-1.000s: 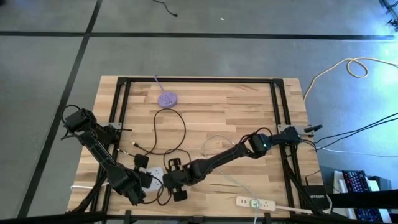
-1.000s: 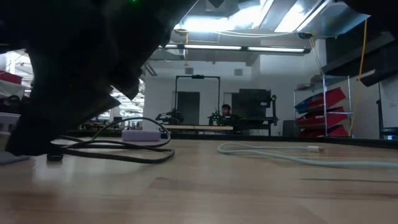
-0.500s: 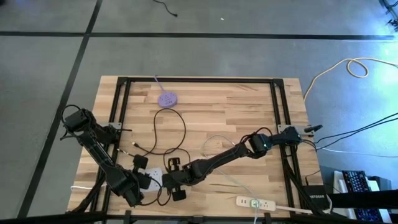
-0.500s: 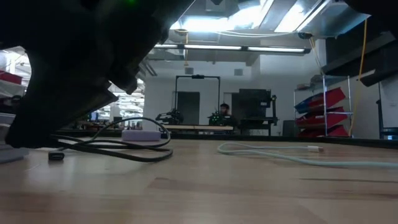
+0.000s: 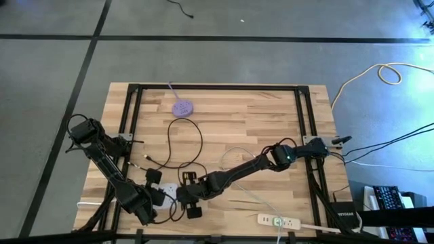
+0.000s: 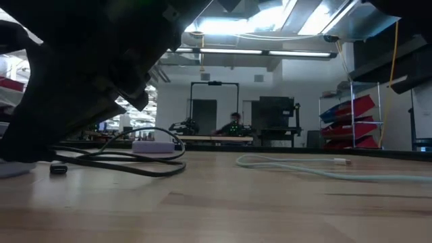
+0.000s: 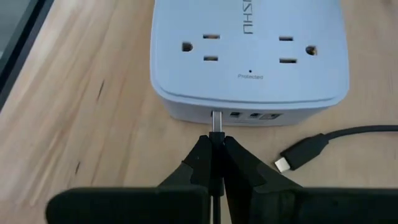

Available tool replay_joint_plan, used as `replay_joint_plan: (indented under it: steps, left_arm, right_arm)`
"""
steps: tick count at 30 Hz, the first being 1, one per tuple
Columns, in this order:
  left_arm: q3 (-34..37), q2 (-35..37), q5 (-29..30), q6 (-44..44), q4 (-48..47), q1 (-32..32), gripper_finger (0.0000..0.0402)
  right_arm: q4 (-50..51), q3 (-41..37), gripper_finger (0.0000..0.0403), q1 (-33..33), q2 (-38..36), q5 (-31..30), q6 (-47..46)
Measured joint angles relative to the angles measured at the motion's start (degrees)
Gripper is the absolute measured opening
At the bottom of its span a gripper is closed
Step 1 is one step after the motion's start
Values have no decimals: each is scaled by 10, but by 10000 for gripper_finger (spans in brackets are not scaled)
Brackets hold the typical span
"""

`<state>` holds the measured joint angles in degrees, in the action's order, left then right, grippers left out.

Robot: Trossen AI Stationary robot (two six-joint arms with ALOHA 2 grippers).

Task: Insert USB
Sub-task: Insert the right black usb cable into the white outlet extension

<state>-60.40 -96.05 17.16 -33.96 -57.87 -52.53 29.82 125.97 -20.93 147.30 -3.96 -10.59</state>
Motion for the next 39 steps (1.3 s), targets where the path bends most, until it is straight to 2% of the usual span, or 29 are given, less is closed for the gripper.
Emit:
replay_joint_plan:
  steps: [9,17,22,28,39]
  left_arm:
    - [0,0,23,12,0,0,315]
    - [1,0,25,9,2,0,315]
    - [1,0,44,-8,6,0,315]
    - [1,0,66,-11,13,0,315]
    - [1,0,69,-11,14,0,315]
  right_arm:
    - [-2,0,1,-1,0,7,-11]
    - [27,31,1,4,0,11,-42]
    - [48,35,1,7,0,44,-59]
    - [62,33,1,7,-1,31,-60]
    - [56,32,1,7,-1,23,-57]
